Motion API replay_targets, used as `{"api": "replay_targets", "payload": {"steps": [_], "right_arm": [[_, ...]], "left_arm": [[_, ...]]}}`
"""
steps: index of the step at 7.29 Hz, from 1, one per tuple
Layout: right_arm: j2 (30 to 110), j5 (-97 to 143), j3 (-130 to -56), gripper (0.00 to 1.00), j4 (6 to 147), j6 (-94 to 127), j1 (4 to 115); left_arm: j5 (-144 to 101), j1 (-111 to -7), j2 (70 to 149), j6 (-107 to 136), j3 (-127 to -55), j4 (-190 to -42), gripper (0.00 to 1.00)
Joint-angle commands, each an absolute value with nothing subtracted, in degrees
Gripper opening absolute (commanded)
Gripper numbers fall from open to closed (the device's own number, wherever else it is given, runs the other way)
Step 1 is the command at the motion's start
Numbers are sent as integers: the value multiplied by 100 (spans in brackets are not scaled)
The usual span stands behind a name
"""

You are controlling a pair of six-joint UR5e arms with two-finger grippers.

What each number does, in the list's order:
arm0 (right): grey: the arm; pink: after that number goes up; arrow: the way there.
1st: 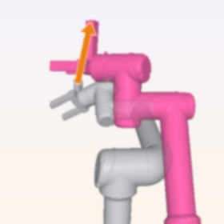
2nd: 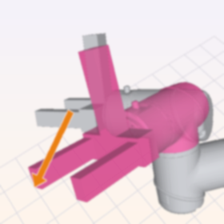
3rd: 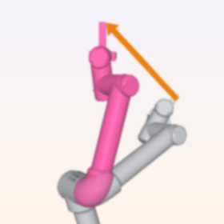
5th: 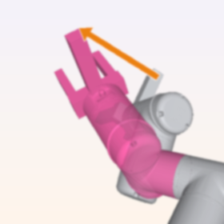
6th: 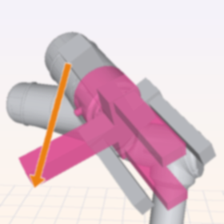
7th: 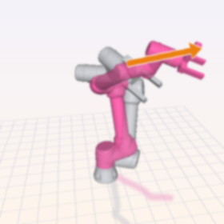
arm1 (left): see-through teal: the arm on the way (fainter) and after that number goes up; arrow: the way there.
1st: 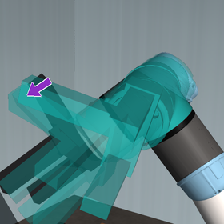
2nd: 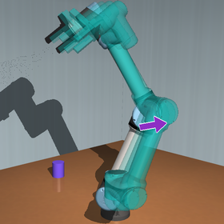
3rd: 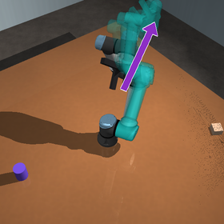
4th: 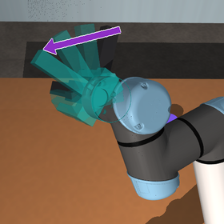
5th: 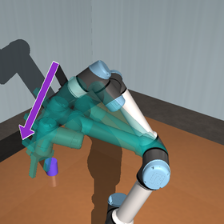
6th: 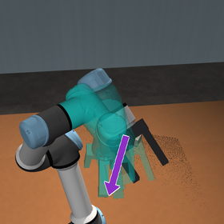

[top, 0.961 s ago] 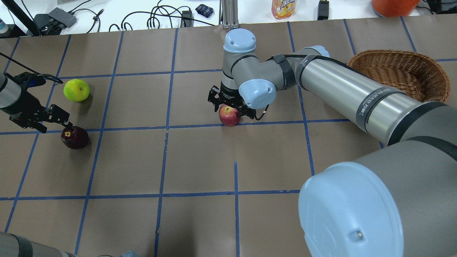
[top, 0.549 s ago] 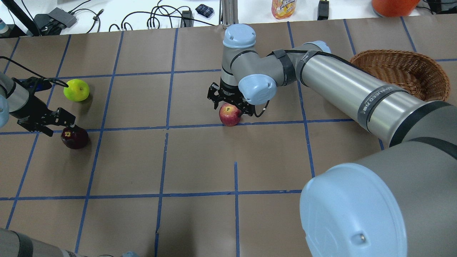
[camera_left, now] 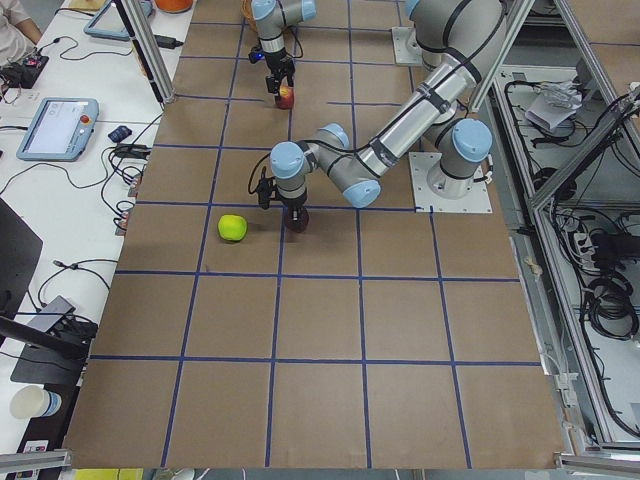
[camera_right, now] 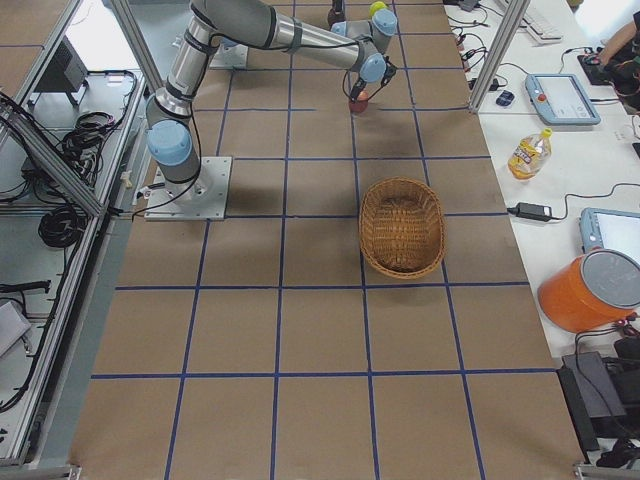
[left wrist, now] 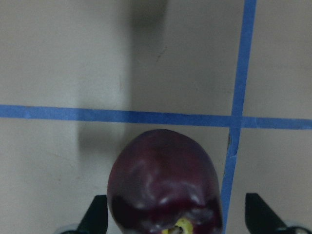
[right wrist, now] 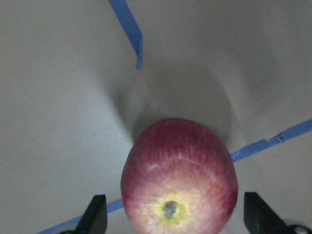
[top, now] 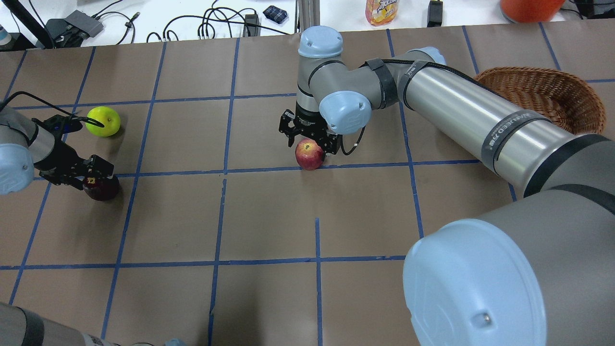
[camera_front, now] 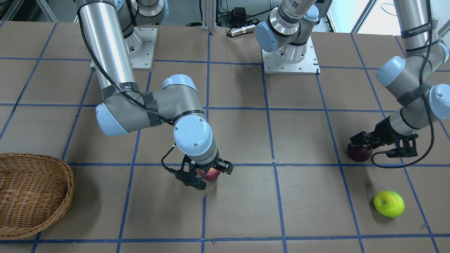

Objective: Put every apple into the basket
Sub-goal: 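Grasp the red-yellow apple with the right gripper while the left grasps the dark apple, then carry the red-yellow apple over the basket while the left lifts the dark apple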

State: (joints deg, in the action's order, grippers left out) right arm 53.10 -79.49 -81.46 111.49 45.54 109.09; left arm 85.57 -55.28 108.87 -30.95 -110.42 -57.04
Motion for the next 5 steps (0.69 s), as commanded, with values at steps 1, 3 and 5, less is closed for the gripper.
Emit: {"api": "replay_targets", "payload": {"steps": [1,3,5], "right_arm": [[5142,-7963,-8130,100,11197,4701,10916],[5142,-8216,-8121,54,11189,4702,10916],[5203,-8244,-8077,0,11154,4597,10846]], "left_arm": [[8578,-5528,10907,-3146,-11039,-5687,71],[8587,-5563,10785,-3164,-10917,-5669,33],[8631,-5887,10591,-3138,-10217,-6541,33]]}}
